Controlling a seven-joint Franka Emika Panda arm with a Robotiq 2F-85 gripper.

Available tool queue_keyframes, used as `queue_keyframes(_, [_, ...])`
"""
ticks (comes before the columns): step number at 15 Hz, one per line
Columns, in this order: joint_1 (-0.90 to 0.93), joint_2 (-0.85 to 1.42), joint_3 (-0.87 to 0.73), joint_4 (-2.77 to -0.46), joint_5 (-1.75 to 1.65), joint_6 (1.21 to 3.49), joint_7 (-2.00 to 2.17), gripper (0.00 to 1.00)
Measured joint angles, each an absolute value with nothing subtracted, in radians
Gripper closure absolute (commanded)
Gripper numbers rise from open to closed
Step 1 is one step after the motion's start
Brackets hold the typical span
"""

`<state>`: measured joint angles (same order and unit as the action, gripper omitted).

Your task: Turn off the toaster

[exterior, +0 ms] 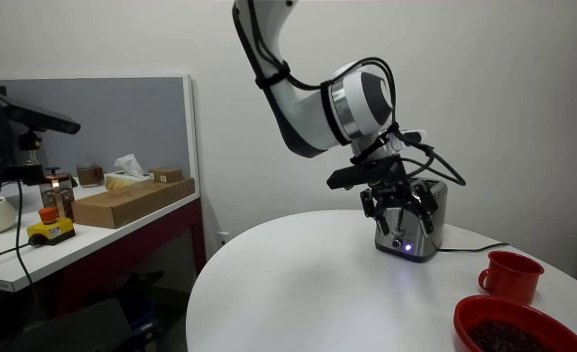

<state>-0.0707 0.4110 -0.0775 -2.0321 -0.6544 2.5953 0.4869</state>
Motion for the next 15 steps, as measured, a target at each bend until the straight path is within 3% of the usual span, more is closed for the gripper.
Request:
queue_keyframes(7, [-0.061,0.669,-0.118,-1.829,-0.458,2.753,0.303,0.00])
queue_keyframes(15, [-0.088,0.788,-0.087,-1.709,-0.234,2.812,0.089,0.00])
